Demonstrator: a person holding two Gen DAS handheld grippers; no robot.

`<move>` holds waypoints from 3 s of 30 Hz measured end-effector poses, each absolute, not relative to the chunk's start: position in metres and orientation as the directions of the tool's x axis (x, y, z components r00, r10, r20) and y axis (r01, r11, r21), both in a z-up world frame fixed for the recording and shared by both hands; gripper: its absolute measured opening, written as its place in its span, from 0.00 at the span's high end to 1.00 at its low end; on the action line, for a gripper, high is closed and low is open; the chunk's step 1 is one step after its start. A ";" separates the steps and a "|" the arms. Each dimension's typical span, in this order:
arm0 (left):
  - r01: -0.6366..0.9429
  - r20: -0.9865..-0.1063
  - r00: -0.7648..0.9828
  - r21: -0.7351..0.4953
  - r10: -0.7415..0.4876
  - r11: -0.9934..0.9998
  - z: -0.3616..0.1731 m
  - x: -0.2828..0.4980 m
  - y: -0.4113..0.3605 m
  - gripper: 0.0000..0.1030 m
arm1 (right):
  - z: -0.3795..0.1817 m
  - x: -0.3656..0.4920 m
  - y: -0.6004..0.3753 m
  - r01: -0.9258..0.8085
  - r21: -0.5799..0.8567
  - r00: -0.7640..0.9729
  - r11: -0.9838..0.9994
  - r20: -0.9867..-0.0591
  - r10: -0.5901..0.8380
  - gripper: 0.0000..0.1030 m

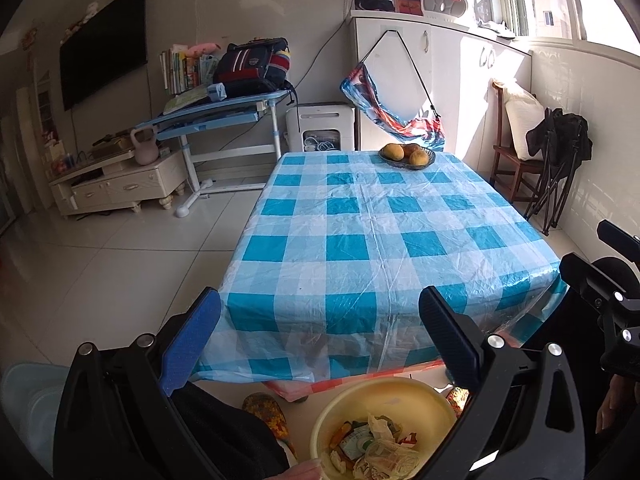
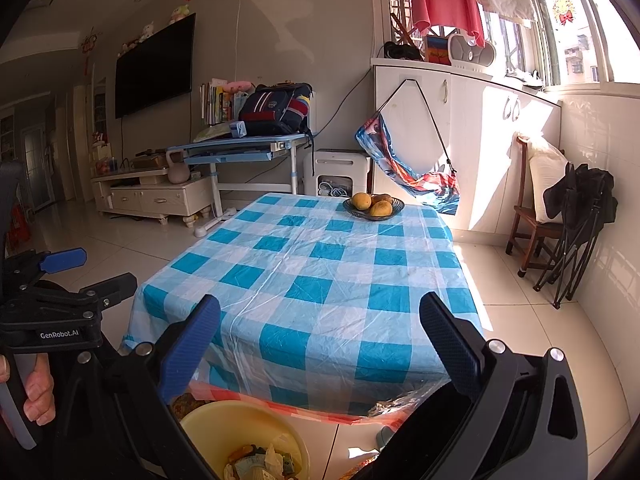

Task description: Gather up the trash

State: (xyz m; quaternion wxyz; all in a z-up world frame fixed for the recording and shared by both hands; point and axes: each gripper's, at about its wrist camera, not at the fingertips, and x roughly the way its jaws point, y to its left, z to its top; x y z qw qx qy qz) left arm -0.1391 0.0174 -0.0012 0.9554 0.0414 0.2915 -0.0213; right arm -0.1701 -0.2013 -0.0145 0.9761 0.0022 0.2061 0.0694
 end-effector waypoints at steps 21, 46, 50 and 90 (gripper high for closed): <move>0.063 -0.558 0.830 0.080 -0.007 0.995 -0.003 -0.138 0.017 0.07 | -0.019 -0.172 -0.203 -0.136 0.021 0.903 0.991 -0.409 0.132 0.07; 0.057 -0.550 0.835 0.089 0.001 0.994 0.002 -0.138 0.017 0.07 | -0.016 -0.171 -0.202 -0.136 -0.002 0.899 0.991 -0.421 0.123 0.07; 0.052 -0.553 0.833 0.070 -0.005 0.996 0.001 -0.137 0.021 0.07 | -0.016 -0.171 -0.202 -0.136 -0.003 0.899 0.991 -0.421 0.122 0.07; 0.042 -0.557 0.830 0.077 0.008 0.996 -0.001 -0.135 0.019 0.07 | -0.011 -0.171 -0.203 -0.129 0.016 0.900 0.991 -0.419 0.124 0.07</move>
